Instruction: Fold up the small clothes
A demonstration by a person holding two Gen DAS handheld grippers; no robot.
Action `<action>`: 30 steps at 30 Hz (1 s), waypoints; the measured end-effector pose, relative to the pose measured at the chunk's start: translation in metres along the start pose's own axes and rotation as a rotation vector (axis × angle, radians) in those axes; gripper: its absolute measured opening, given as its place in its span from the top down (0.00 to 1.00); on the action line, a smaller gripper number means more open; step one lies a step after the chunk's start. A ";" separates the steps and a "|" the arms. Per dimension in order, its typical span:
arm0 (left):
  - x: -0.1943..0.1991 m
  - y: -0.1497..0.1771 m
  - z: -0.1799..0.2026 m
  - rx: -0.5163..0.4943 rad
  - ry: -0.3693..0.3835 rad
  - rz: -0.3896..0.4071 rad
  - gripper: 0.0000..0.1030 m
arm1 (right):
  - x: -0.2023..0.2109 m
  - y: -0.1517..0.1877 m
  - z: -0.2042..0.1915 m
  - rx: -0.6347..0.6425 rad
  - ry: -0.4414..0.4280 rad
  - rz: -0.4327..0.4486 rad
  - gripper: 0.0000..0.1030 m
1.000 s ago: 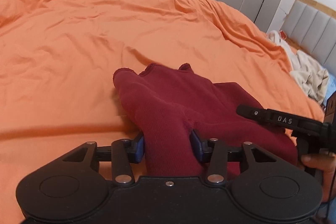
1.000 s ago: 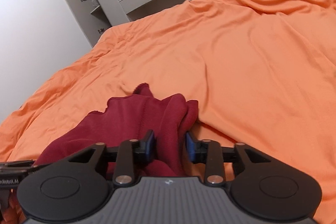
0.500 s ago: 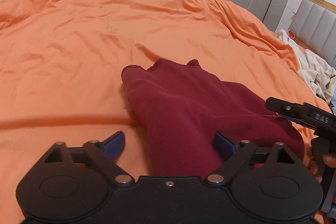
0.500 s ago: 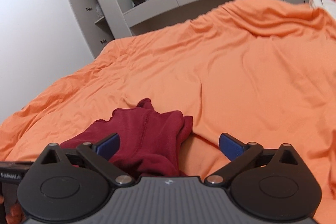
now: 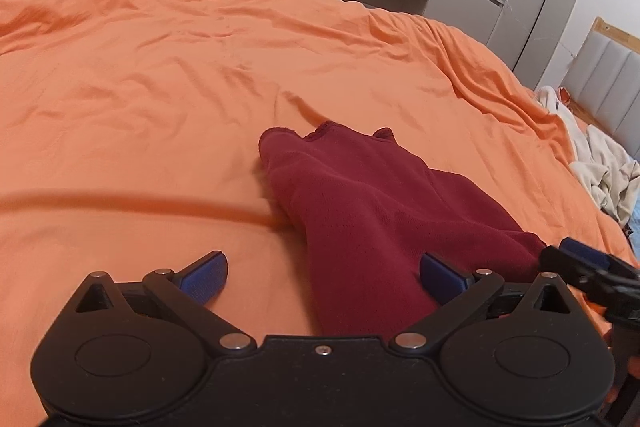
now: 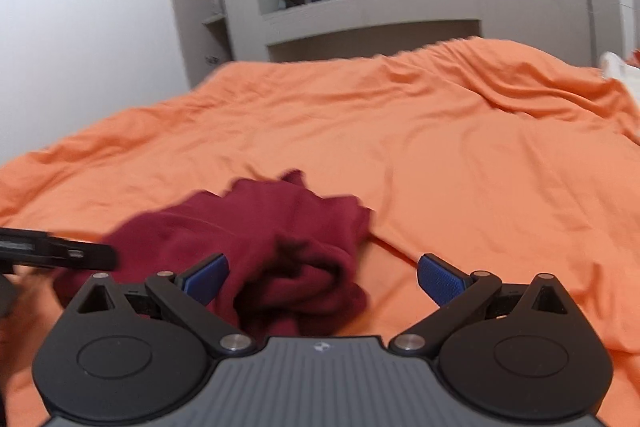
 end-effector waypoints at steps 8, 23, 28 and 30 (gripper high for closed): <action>0.023 0.019 0.005 -0.023 -0.011 0.051 0.01 | -0.002 0.009 0.008 -0.026 0.016 -0.035 0.00; 0.083 0.054 0.030 -0.124 -0.074 0.255 0.01 | 0.083 0.019 0.004 -0.076 -0.003 0.192 0.00; 0.111 0.072 0.043 -0.164 -0.086 0.345 0.01 | 0.121 0.034 -0.007 -0.029 -0.007 0.272 0.00; 0.121 0.080 0.046 -0.178 -0.082 0.374 0.01 | 0.136 0.041 -0.014 0.006 -0.002 0.301 0.00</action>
Point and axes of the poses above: each gripper's, at about its wrist camera, not at the fingertips, and x roughly against the way its jaws point, z to its right, y to its underside, the point moved 1 cm from there along -x, roughly the way its jaws point, and after that the axes turned 2 degrees about -x, right-handed, at the moved point
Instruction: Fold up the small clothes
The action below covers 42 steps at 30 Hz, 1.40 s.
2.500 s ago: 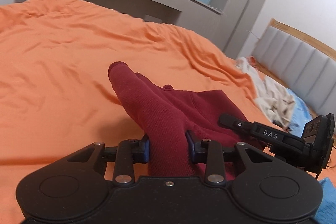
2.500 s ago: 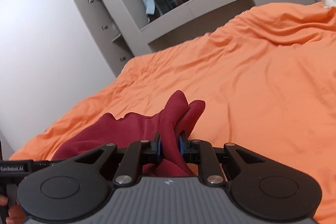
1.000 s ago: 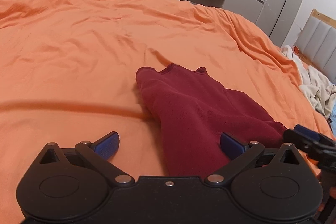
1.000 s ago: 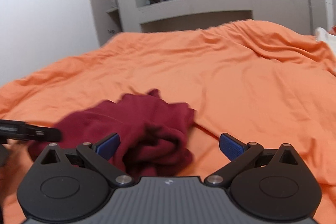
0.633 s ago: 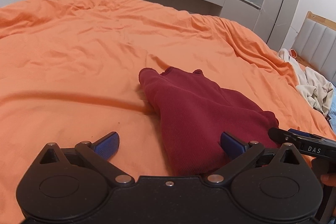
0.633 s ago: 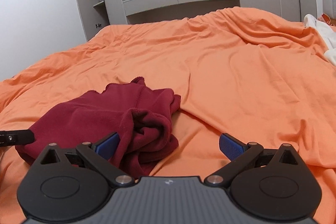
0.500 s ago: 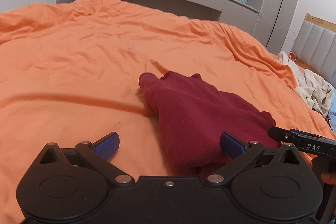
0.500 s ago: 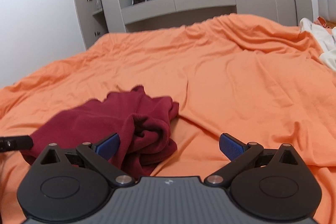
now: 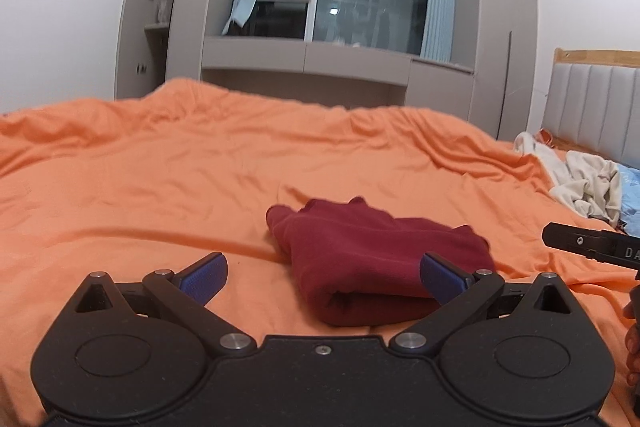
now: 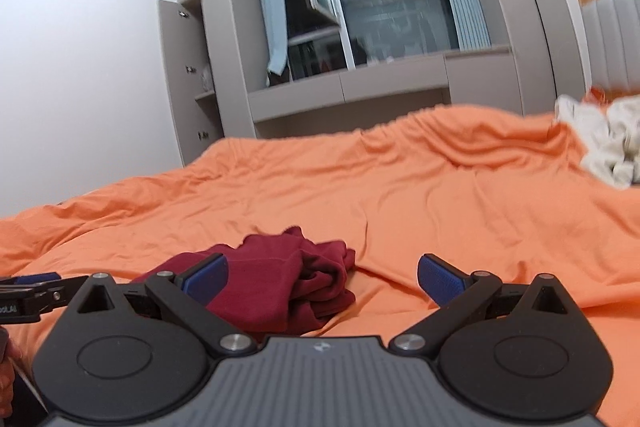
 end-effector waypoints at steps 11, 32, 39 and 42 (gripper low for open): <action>0.063 0.029 0.013 -0.051 0.018 0.077 0.01 | 0.070 0.024 -0.023 0.094 0.028 0.081 0.00; 0.101 0.055 0.003 -0.023 0.019 0.068 0.01 | 0.087 0.043 -0.033 0.130 0.053 0.046 0.00; 0.101 0.055 0.003 -0.025 0.020 0.066 0.01 | 0.086 0.045 -0.032 0.132 0.056 0.037 0.00; 0.100 0.055 0.004 -0.029 0.021 0.064 0.01 | 0.085 0.045 -0.032 0.134 0.056 0.033 0.00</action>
Point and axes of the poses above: each gripper's, at about its wrist camera, not at the fingertips, and x roughly against the way its jaws point, z to its right, y to its underside, the point moved 1 cm from there along -x, roughly the way its jaws point, and after that the axes turned 2 degrees about -x, right-handed, at the moved point
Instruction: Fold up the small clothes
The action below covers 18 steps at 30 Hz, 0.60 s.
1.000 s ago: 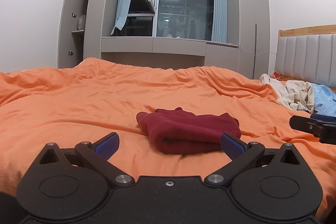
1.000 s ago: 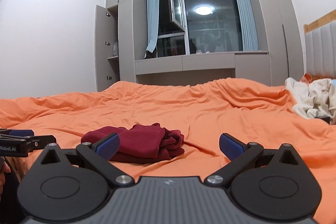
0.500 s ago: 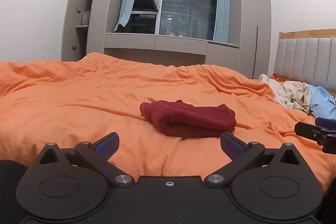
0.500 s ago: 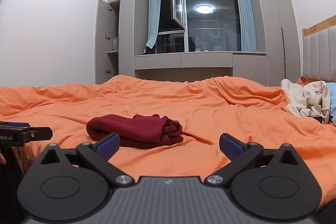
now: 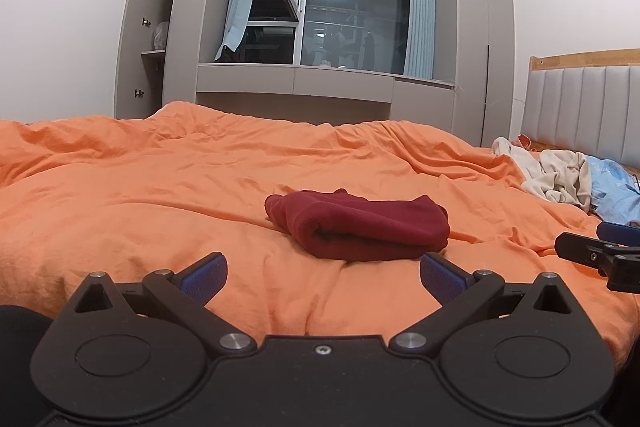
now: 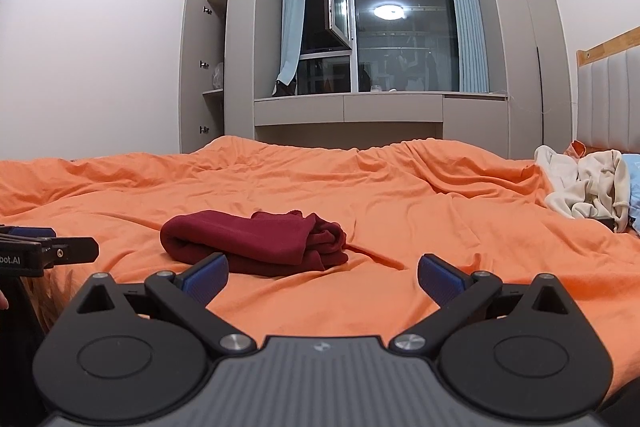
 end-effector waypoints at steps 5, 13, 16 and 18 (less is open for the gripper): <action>0.000 0.000 0.000 0.002 -0.002 0.000 0.01 | 0.000 0.000 0.000 0.000 0.000 -0.001 0.00; 0.000 0.000 -0.001 0.001 0.000 -0.001 0.01 | 0.000 0.000 0.000 0.001 0.000 -0.001 0.00; 0.000 0.000 -0.001 0.001 0.000 0.000 0.01 | 0.000 0.000 0.000 0.001 0.000 -0.001 0.00; 0.000 0.000 -0.001 0.001 -0.001 -0.001 0.01 | -0.001 0.000 0.000 0.002 -0.001 -0.002 0.00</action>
Point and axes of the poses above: each gripper's, at about its wrist camera, not at the fingertips, and x roughly against the way its jaws point, z to its right, y to its underside, the point moved 1 cm from there along -x, roughly the way its jaws point, and after that the axes turned 2 degrees about -x, right-handed, at the moved point
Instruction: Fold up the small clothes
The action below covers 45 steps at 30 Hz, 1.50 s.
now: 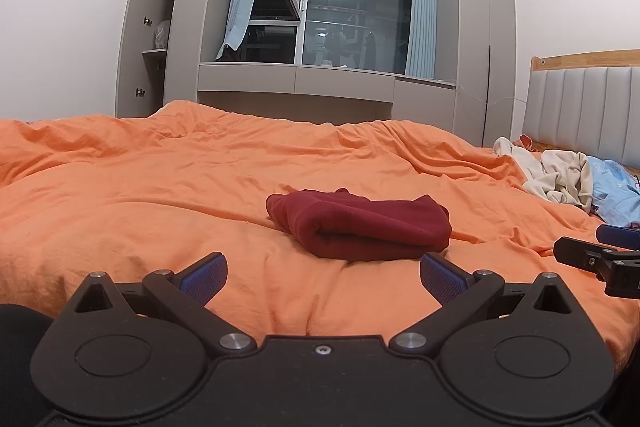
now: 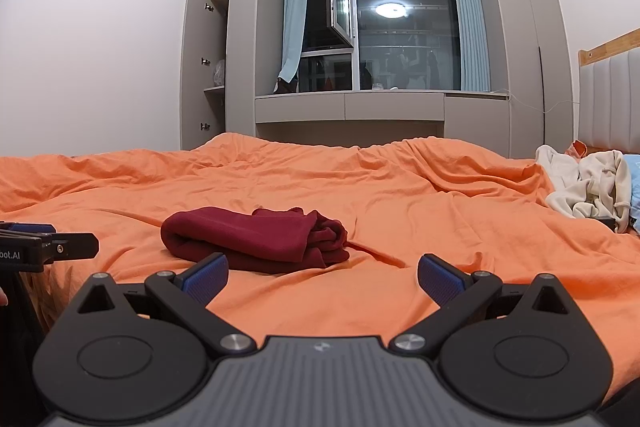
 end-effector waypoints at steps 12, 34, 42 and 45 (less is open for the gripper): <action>-0.001 -0.001 0.000 0.000 0.001 0.000 0.01 | -0.001 0.000 0.000 0.001 0.000 -0.001 0.00; 0.000 -0.001 0.000 -0.001 0.001 -0.001 0.01 | -0.001 0.004 0.001 0.004 -0.002 -0.005 0.00; 0.000 -0.001 0.000 0.001 0.001 -0.001 0.01 | -0.001 0.004 0.001 0.005 -0.002 -0.006 0.00; 0.000 -0.001 0.000 0.000 0.000 -0.002 0.01 | -0.001 0.004 0.001 0.005 -0.002 -0.006 0.00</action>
Point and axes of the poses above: each gripper's, at about its wrist camera, not at the fingertips, and x roughly against the way its jaws point, z to its right, y to its underside, the point moved 1 cm from there along -x, roughly the way its jaws point, and after that the axes turned 2 degrees about -x, right-handed, at the moved point
